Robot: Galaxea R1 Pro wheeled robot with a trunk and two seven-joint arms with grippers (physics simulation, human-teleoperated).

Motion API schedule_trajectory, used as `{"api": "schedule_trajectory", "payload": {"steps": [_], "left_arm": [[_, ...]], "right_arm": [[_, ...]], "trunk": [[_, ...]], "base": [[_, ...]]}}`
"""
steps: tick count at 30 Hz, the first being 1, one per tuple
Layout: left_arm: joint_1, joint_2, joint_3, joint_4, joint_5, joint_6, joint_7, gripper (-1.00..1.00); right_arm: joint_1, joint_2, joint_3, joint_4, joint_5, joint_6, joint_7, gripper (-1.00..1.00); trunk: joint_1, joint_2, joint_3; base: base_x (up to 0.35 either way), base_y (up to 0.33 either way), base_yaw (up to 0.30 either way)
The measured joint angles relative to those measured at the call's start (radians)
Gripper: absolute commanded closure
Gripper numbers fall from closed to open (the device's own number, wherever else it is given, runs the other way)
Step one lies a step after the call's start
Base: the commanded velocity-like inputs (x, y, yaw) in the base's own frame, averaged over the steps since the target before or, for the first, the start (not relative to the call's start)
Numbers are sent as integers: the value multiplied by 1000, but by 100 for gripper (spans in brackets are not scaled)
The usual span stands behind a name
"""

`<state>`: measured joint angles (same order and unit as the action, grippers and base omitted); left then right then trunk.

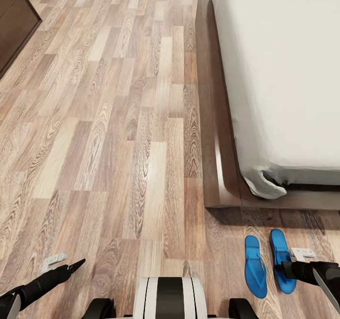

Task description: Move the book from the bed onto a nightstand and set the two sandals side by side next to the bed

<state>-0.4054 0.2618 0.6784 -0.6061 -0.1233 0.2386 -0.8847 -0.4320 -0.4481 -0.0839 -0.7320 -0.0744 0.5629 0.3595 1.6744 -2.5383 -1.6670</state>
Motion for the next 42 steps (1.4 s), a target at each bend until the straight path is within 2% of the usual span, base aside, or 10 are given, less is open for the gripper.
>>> {"api": "schedule_trajectory", "payload": {"steps": [11,24,36,38,42], "left_arm": [[0,0,0,0,0,0,0,-100],[0,0,0,0,0,0,0,-100],[0,0,0,0,0,0,0,-100],[0,0,0,0,0,0,0,-100],[0,0,0,0,0,0,-1,-100]], "right_arm": [[0,0,0,1,-1,-2,0,100],[0,0,2,1,1,-1,-6,100],[0,0,2,1,0,-2,-6,100],[0,0,2,1,0,-1,-6,100],[0,0,2,1,-1,-2,-6,100]], "trunk": [[0,0,0],[6,-3,-50],[6,-3,-50],[7,-3,-58],[7,-4,-58]], "base": [[0,0,0],[0,0,0],[0,0,0],[0,0,0],[0,0,0]]}}
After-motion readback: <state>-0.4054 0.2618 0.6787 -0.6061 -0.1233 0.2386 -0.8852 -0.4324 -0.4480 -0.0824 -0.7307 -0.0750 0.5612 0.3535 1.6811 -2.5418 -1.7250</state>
